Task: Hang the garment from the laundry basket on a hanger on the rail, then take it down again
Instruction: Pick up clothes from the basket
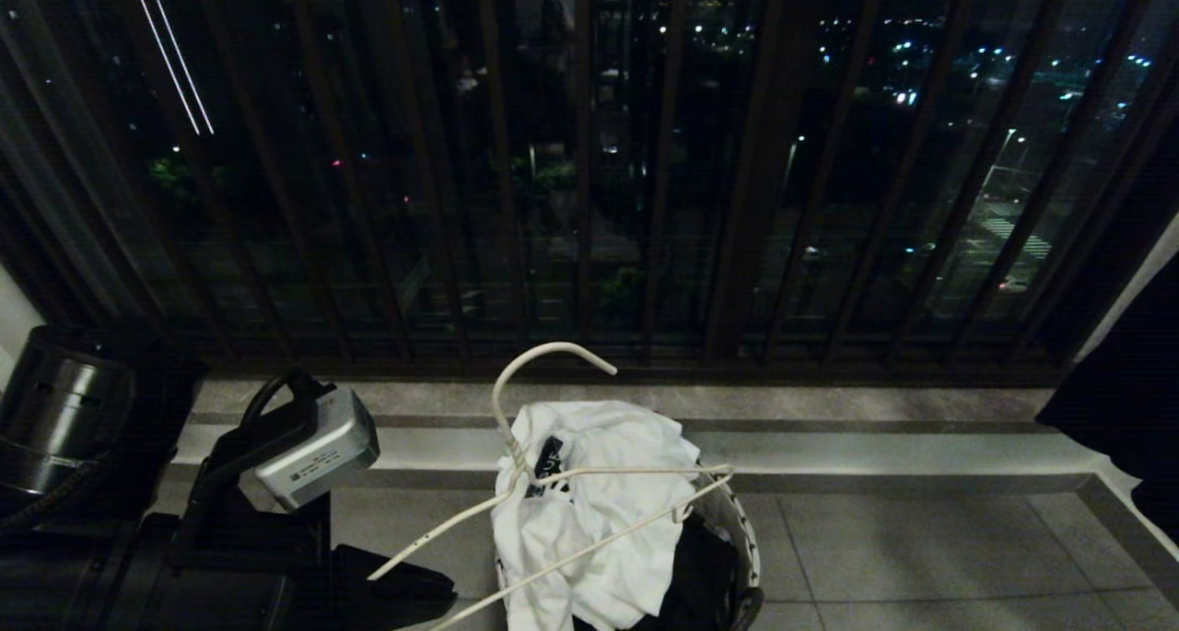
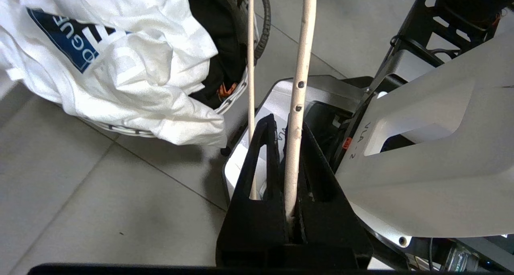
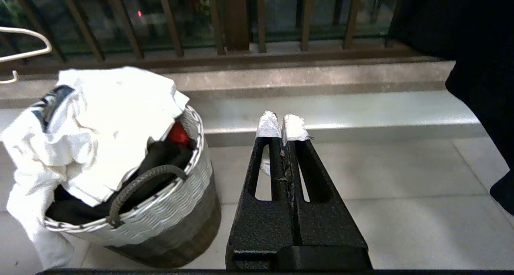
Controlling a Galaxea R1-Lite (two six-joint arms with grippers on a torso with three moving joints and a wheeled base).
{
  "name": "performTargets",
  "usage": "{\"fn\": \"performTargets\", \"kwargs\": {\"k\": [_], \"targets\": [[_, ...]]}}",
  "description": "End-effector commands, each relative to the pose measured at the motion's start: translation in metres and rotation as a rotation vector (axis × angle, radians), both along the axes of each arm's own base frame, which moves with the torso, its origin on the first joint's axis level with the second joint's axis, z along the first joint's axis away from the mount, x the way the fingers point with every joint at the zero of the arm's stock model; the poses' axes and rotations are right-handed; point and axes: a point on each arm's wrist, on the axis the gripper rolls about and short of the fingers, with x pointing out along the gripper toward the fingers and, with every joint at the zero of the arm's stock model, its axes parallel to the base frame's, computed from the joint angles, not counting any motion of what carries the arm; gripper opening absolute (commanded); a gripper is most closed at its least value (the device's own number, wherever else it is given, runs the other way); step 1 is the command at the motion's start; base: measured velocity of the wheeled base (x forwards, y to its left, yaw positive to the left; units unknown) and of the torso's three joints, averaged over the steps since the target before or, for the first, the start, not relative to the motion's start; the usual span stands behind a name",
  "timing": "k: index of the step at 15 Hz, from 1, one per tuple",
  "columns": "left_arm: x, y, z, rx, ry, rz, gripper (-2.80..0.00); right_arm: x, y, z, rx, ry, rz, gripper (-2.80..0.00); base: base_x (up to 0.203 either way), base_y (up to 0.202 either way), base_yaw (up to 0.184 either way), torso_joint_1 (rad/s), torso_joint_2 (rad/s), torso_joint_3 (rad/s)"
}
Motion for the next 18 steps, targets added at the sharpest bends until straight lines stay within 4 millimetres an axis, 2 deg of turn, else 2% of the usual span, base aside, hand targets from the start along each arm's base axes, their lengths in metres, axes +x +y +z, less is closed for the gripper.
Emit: {"fn": "performTargets", "kwargs": {"k": [1,18], "targets": [[-0.0005,0.0002,0.0004,-0.002,-0.002,-0.003,-2.8,0.0001,0.0,0.0002,0.0,0.0,0.001,-2.8,0.0,0.0,0.0,0.002,0.0,-0.202],[-0.0072,0.0038,0.0041,-0.014,-0.03,-0.008,-2.8,0.0001,0.0,0.0001,0.0,0.0,0.001,-2.8,0.0,0.0,0.0,0.003,0.0,-0.198]]}}
